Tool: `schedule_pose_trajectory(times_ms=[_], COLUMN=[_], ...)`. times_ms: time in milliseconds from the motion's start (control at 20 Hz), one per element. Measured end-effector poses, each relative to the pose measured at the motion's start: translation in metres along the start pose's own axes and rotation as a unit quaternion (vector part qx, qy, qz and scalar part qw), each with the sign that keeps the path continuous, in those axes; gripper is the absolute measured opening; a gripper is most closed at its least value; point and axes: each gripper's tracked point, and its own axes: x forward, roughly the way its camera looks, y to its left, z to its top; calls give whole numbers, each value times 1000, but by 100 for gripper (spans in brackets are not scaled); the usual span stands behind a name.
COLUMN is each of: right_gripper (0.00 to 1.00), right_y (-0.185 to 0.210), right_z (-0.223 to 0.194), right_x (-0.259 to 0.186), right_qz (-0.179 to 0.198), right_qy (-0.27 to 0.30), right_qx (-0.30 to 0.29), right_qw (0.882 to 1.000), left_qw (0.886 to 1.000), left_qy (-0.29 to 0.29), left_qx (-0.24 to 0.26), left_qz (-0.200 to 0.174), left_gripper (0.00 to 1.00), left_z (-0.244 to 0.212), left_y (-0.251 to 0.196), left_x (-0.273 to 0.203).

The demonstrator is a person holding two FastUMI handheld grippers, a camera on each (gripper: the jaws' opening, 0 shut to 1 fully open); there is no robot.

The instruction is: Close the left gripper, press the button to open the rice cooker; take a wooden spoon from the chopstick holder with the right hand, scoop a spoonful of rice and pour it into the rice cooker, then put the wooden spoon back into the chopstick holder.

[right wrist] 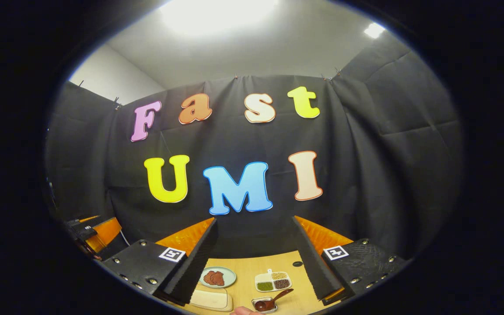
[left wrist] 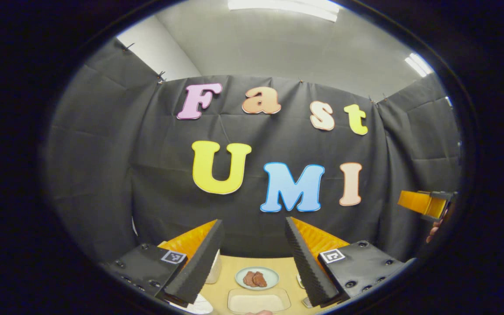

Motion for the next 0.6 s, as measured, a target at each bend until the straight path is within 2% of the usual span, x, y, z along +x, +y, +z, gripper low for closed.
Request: schedule_pose_trajectory(times_ms=[200,400,600], right_gripper=[99,99,99], right_y=[-1,-11,-34], right_z=[-1,-12,-19], right_x=[10,16,28], right_qz=[27,53,56], right_qy=[7,19,25], right_qx=[-14,-9,3], right_qw=[1000,998,998], left_qw=[1000,999,999], left_qy=[-10,-25,-9], left_qx=[5,20,18], left_qz=[28,34,32], left_gripper=[95,95,96], left_z=[14,20,8], left_y=[-1,-27,-58], left_x=[-3,-2,2])
